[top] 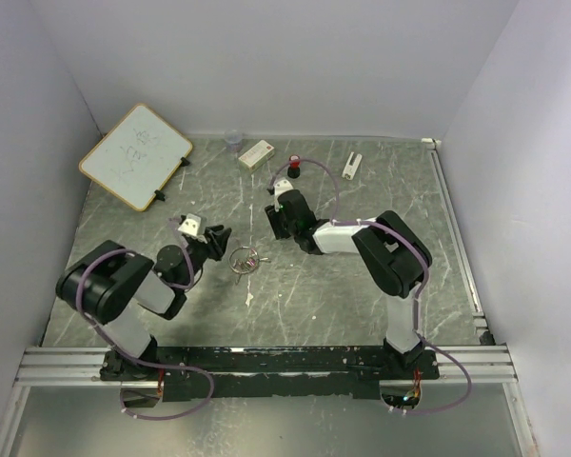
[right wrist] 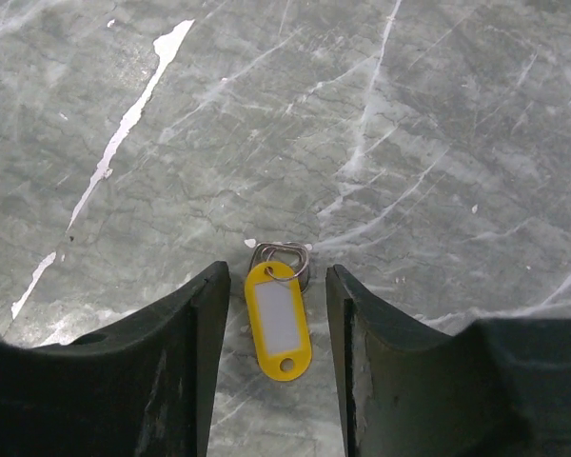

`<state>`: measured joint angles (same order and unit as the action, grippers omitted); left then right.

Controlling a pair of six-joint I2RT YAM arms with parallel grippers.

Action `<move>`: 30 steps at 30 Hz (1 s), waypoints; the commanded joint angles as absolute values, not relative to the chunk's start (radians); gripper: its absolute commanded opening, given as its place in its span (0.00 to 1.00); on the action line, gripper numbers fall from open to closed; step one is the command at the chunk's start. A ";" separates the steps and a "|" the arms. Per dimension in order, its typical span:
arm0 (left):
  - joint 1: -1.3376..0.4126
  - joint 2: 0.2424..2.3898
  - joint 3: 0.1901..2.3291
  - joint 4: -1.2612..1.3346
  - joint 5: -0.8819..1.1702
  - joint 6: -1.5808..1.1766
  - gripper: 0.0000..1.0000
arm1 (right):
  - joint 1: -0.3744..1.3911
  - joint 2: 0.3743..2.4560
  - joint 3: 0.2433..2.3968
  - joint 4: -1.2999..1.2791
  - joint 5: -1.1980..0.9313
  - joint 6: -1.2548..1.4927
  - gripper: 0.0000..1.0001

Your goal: Remove the keys from the keyring

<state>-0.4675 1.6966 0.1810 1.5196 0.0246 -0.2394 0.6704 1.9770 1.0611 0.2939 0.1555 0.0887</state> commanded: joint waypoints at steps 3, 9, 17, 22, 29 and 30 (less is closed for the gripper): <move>-0.462 1.507 0.180 1.447 0.028 -0.206 0.52 | 0.667 1.872 1.057 0.308 0.216 0.051 0.46; -0.462 1.288 0.127 1.324 0.017 -0.167 0.99 | 0.666 1.695 1.007 0.319 0.336 0.041 0.48; -0.473 0.952 0.160 0.863 -0.084 -0.088 0.99 | 0.661 1.391 0.828 0.365 0.575 0.037 0.92; -0.480 0.821 0.174 0.701 -0.143 -0.092 0.99 | 0.662 1.253 0.734 0.358 0.725 0.036 1.00; -0.489 0.708 0.176 0.563 -0.212 -0.091 0.99 | 0.663 1.085 0.637 0.286 0.871 0.097 1.00; -0.491 0.686 0.173 0.545 -0.222 -0.091 0.99 | 0.663 1.054 0.621 0.283 0.878 0.099 1.00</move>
<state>-0.4816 0.7483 0.1448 0.6647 -0.1486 -0.1043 0.6666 1.1542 0.6701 0.3096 0.7631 0.0643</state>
